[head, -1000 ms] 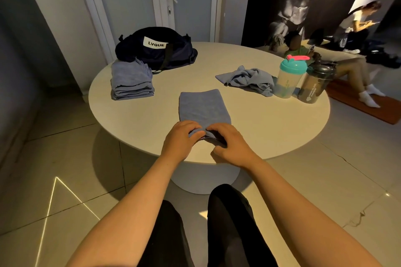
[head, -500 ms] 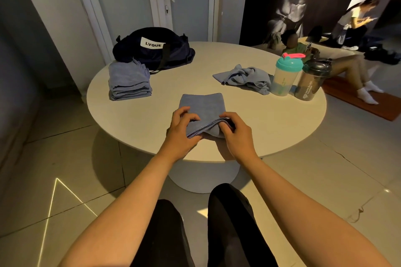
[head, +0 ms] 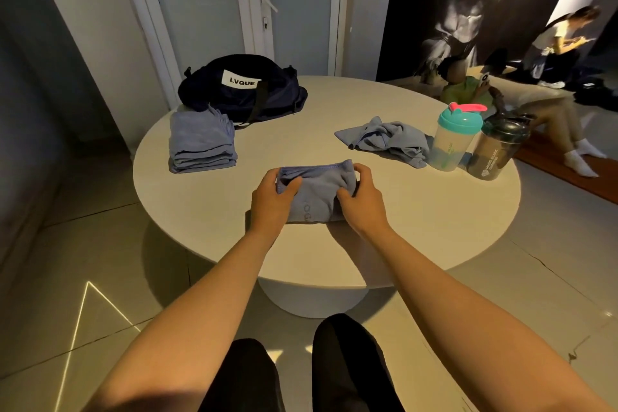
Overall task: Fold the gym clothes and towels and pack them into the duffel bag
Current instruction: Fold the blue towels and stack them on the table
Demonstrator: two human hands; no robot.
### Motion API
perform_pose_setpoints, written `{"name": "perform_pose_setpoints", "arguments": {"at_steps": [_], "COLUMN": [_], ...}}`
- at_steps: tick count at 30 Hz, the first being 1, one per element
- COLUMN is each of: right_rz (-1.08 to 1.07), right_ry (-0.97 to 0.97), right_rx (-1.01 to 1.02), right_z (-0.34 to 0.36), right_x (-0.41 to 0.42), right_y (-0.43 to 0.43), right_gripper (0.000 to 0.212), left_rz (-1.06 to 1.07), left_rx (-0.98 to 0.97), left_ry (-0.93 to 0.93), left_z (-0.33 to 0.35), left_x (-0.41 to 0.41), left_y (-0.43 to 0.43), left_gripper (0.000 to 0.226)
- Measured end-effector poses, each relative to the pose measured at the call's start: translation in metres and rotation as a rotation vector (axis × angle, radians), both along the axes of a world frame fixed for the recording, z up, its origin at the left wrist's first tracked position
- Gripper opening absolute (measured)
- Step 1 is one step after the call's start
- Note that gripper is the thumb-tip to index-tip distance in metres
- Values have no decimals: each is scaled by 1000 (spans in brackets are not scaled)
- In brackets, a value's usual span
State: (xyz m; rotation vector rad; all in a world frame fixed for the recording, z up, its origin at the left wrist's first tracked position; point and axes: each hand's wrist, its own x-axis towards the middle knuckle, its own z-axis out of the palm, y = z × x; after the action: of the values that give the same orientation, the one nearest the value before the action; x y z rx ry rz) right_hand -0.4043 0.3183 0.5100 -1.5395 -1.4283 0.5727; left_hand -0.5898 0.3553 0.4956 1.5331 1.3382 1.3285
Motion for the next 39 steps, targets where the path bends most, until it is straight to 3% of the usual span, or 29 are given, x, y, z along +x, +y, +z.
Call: {"name": "perform_pose_setpoints", "arguments": {"at_steps": [4,8,12,14,17,22,26,31,39], "right_rz": [-41,-120,-129,-72,-14,-62,-153,-244,-166], "right_ry": [21,48,-41,-134,-339,-406,-421,-574,-525], "right_rx": [-9,25,35,-2,-36,-145,-120,-141,-178], "right_z": [-12,-29,-30,-26,-25,-25,-33,-33,-33], "right_x": [2,0,-3,0,4,-2,-9,-10,-15], "right_y": [20,32,34,35,42,54,48,39,24], "right_gripper": [21,10,11,34,55,44,39,36,40], "left_rz": [43,-85,-24,-7,-15,-9,-18,26,188], "left_rx": [-95,-53,15,53,24,-78,-106,-44,44], "left_ry": [67,91,298,405,414,376,445,311,326], "left_z": [-10,-18,-23,-24,-30,-31,-32,-39,-35], "left_x": [0,1,6,8,8,5,8,6,2], "left_y": [20,22,30,34,38,40,40,40,32], "left_gripper": [35,60,35,25,32,42,56,39,22]}}
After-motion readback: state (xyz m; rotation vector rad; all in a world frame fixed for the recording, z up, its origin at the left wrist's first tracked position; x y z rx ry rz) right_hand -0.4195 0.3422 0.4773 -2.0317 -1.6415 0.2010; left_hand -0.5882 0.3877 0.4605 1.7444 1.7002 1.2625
